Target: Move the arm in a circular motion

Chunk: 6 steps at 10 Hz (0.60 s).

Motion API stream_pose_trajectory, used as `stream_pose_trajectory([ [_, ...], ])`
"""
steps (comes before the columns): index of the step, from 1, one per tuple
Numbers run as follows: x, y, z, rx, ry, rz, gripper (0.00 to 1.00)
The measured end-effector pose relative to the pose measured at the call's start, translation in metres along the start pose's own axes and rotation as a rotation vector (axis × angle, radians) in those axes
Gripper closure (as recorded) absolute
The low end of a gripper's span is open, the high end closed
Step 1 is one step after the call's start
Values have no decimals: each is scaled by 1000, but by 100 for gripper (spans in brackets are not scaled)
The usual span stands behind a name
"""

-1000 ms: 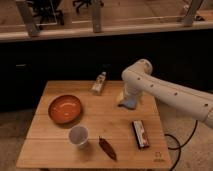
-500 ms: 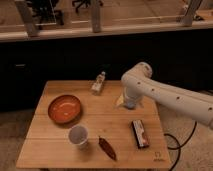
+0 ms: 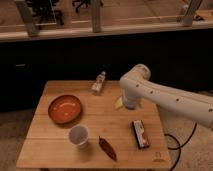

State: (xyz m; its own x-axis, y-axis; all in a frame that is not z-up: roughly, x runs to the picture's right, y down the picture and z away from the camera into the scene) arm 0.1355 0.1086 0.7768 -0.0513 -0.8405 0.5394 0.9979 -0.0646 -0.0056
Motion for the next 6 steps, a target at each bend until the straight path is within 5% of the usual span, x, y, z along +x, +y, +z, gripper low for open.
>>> stream_pose_trajectory([
  [6,6,-11,2,-14,6,-69,20],
])
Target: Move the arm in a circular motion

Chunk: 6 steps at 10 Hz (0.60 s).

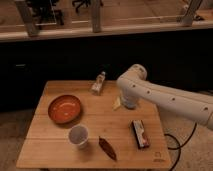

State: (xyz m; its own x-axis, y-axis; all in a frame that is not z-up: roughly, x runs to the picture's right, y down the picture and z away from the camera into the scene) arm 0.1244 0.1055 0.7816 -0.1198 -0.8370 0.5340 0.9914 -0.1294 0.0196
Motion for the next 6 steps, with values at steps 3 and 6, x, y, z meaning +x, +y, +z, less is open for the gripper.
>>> stream_pose_trajectory([
  [3,12,-17,1,-2,6,-49,20],
  [6,21,-26,0,-13,5,-104,20],
])
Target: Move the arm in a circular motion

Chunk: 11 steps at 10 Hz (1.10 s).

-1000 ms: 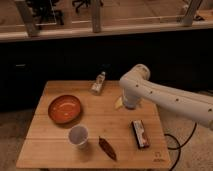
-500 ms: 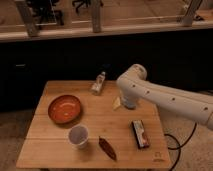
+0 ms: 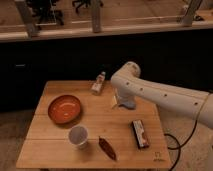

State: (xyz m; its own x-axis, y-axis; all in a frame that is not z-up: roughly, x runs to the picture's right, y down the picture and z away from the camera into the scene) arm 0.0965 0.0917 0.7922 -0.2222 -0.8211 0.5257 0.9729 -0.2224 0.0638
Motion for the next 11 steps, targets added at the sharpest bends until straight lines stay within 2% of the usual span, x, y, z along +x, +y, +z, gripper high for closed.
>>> stream_pose_trajectory([
  [2,9,-13,1,-1,4,-18,20],
  [6,23,-20,4,-10,4,-62,20],
  [11,40,-28,10,-16,9,-78,20],
])
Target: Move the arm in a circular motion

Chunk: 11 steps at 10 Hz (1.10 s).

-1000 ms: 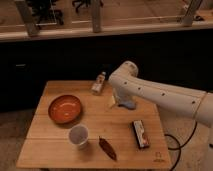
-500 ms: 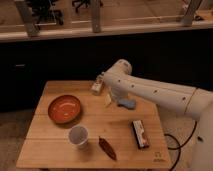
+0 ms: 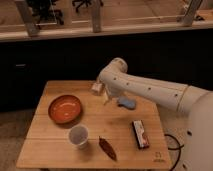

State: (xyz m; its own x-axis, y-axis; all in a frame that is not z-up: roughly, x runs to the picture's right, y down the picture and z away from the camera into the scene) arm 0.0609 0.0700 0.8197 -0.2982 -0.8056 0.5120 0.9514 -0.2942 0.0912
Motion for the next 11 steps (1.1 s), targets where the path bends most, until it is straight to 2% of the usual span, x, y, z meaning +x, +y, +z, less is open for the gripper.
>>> stream_pose_trajectory([
  [2,1,5,2,-7,-4,-1,20],
  [5,12,-5,4,-8,1,-17,20],
  [11,28,-5,9,-11,1,-13,20],
])
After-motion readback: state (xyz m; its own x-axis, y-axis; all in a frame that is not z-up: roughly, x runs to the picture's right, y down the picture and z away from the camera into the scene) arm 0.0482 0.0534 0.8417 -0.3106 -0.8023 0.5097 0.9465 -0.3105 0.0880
